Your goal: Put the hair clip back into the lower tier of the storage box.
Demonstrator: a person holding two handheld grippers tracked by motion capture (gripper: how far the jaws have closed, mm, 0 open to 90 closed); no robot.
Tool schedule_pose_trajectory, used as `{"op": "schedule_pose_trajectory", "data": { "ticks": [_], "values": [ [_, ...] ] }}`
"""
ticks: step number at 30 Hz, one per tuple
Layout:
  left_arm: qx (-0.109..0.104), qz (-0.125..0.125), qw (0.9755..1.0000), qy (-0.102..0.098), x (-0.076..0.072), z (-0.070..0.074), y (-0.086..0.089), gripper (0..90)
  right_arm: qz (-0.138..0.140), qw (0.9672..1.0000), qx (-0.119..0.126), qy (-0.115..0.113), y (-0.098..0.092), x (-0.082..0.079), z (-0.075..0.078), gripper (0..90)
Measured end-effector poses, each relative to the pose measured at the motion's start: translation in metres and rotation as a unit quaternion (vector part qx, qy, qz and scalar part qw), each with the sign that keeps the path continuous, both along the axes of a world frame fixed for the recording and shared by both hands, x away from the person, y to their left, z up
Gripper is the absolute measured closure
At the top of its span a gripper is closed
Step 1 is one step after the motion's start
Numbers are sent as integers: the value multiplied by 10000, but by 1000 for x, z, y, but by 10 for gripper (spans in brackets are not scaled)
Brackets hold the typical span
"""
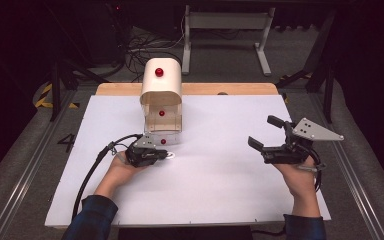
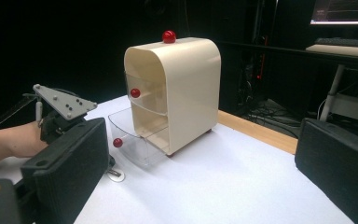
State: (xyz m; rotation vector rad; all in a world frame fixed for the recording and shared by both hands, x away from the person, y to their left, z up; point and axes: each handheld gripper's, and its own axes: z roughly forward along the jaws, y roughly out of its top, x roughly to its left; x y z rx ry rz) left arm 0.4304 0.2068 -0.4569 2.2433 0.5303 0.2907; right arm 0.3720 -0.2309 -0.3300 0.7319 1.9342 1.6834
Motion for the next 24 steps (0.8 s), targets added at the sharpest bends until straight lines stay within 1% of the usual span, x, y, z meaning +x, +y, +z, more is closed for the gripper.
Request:
{"op": "schedule_pose_trajectory", "data": {
  "ticks": [6,8,11,18,19,20,24],
  "values": [
    [-12,-21,10000,-64,-2,3,0,839,6,10000,-6,-10,0,0,0,33],
    [-55,-18,9999,-95,-3,5,0,839,2,10000,-7,-5,0,0,0,33],
    [-101,-25,9997,-199,-5,9,1,840,8,10000,-17,-7,0,0,0,33],
    [-169,-50,9994,-287,-8,14,1,840,12,10000,-11,-18,1,0,0,33],
    [-180,-51,9993,-324,-8,15,1,840,13,10000,-8,-7,1,-1,0,33],
    [-211,-40,9993,-314,-9,15,1,840,13,10000,-8,-7,1,-1,0,33],
    [-279,-28,9987,-420,-11,19,2,840,16,10000,-16,-15,1,0,0,33]
  ]
}}
